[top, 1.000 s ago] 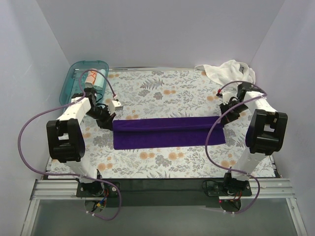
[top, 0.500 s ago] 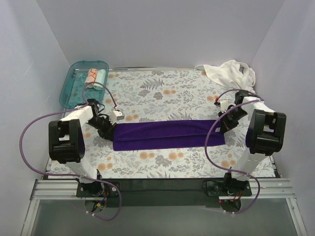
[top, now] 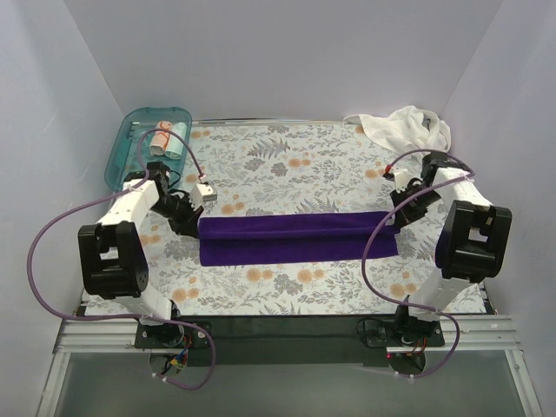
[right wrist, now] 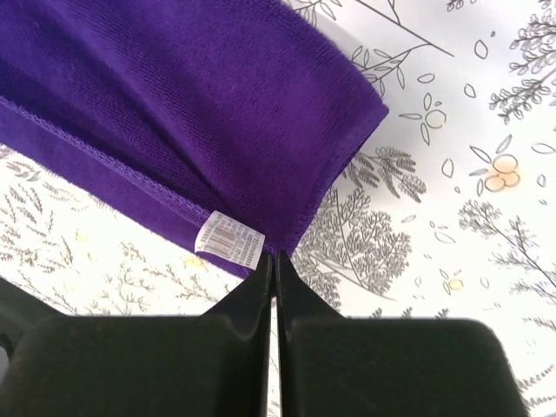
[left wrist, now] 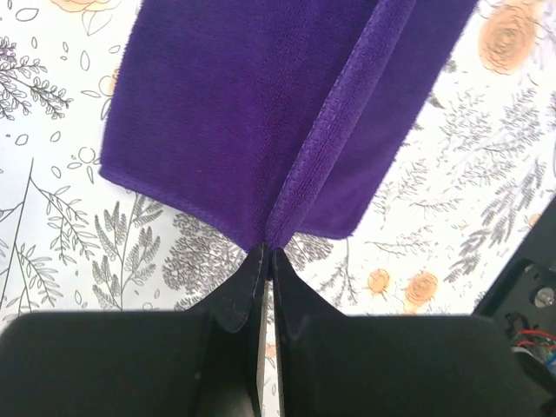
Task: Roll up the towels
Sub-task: Fold the towel
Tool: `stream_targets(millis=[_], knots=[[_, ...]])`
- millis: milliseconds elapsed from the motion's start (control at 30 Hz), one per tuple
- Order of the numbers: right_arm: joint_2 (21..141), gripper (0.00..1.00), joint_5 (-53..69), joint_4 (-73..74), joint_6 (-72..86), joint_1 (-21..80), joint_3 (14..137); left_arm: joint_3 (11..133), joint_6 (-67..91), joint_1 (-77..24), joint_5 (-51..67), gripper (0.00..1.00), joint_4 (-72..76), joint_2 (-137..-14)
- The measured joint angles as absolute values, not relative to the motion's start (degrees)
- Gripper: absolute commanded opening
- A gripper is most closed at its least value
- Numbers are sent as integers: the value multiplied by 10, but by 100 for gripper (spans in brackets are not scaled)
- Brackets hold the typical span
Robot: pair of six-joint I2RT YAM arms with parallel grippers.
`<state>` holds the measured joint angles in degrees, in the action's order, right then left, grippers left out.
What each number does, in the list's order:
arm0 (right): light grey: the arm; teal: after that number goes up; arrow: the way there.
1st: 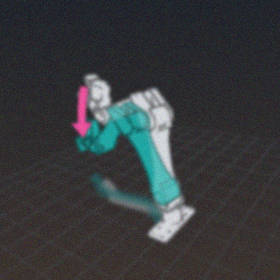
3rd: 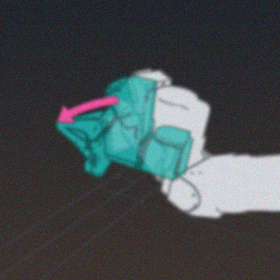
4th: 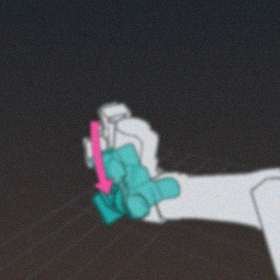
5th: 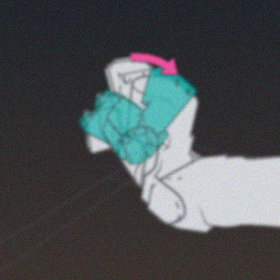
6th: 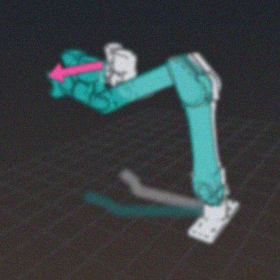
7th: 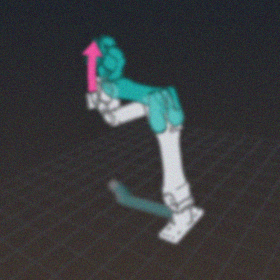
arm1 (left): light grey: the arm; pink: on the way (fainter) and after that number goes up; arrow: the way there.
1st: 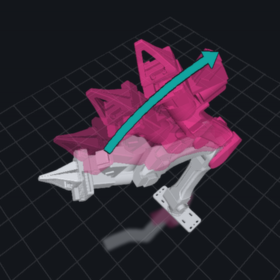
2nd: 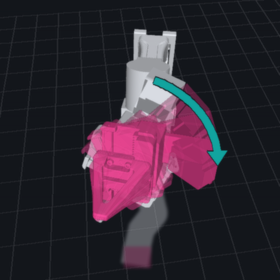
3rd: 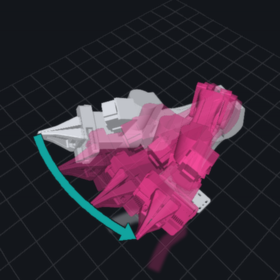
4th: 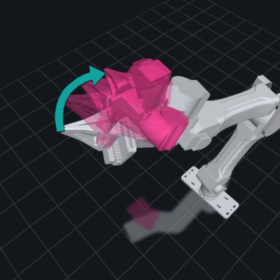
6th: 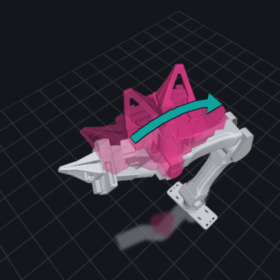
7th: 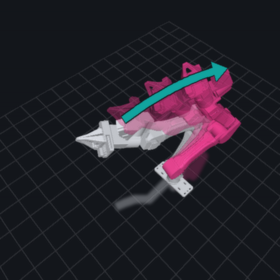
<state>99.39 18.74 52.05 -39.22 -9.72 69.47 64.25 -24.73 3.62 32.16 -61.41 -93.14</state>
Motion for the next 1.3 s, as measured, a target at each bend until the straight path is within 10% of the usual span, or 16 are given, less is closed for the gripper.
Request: stream_targets(millis=[1300], knots=[[993, 1, 182, 524, -443, -101, 639, 530, -268, 28, 325, 0, -602, -913]])
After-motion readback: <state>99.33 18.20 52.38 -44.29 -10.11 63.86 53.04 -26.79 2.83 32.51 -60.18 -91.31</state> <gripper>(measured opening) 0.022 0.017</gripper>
